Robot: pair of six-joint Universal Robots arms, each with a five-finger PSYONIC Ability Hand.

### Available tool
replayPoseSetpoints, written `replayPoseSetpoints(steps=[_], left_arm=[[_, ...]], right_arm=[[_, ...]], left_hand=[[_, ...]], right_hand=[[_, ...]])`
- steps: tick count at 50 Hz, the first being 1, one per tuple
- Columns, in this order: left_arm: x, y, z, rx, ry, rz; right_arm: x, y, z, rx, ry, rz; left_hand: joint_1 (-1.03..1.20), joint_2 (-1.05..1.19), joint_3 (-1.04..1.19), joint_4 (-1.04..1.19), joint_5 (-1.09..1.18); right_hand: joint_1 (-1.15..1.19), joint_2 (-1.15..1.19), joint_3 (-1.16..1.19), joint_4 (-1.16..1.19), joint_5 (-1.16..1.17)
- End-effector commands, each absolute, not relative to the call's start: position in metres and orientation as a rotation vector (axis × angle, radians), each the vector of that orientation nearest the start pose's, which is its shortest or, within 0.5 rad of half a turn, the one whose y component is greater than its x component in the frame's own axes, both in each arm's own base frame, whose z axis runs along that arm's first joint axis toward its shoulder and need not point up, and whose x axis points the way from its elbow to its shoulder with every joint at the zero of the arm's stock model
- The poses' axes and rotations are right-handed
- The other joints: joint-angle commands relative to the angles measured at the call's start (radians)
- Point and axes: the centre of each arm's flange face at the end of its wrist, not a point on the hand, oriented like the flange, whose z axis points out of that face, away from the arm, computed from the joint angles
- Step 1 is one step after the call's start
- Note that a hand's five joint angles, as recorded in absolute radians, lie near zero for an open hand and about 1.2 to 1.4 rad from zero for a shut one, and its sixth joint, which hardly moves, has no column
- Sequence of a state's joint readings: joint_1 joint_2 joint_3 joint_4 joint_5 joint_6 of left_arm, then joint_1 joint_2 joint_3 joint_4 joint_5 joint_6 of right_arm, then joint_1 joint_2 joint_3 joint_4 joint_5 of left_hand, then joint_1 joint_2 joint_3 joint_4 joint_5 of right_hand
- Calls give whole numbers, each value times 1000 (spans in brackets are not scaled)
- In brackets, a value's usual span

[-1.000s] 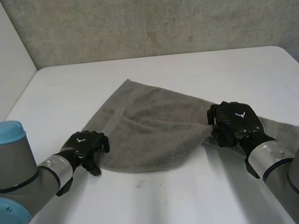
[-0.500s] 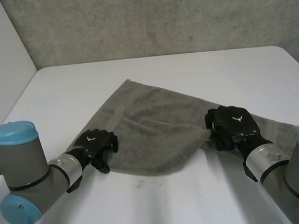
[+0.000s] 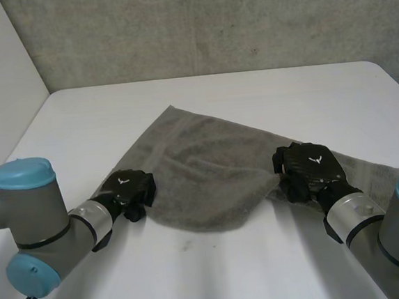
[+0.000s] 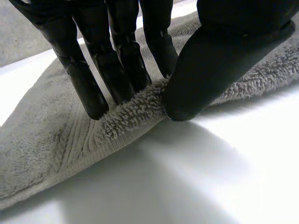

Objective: Fold the towel.

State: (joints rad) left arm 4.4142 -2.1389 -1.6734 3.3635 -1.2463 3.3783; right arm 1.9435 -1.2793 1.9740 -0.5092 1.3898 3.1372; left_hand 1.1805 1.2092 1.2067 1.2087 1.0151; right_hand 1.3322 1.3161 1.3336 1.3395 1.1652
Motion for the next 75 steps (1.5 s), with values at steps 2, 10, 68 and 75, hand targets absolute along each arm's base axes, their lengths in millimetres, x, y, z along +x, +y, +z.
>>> replayPoseSetpoints(steps=[2,10,68,75], left_arm=[[-255,-269,136,1026,2711,-1903],[-244,-247,176,891,2670,-1954],[-259,-247,335,399,2356,-2715],[-257,-240,323,404,2399,-2667]], right_arm=[[250,-232,149,-570,2088,-1730],[251,-228,162,-697,2131,-1699],[282,-292,351,-1035,1892,-1972],[280,-299,345,-1043,1919,-1969]], left_hand=[[216,187,190,188,207],[216,187,190,188,207],[216,187,190,188,207],[216,187,190,188,207]], right_hand=[[64,80,63,57,57],[64,80,63,57,57],[64,80,63,57,57],[64,80,63,57,57]])
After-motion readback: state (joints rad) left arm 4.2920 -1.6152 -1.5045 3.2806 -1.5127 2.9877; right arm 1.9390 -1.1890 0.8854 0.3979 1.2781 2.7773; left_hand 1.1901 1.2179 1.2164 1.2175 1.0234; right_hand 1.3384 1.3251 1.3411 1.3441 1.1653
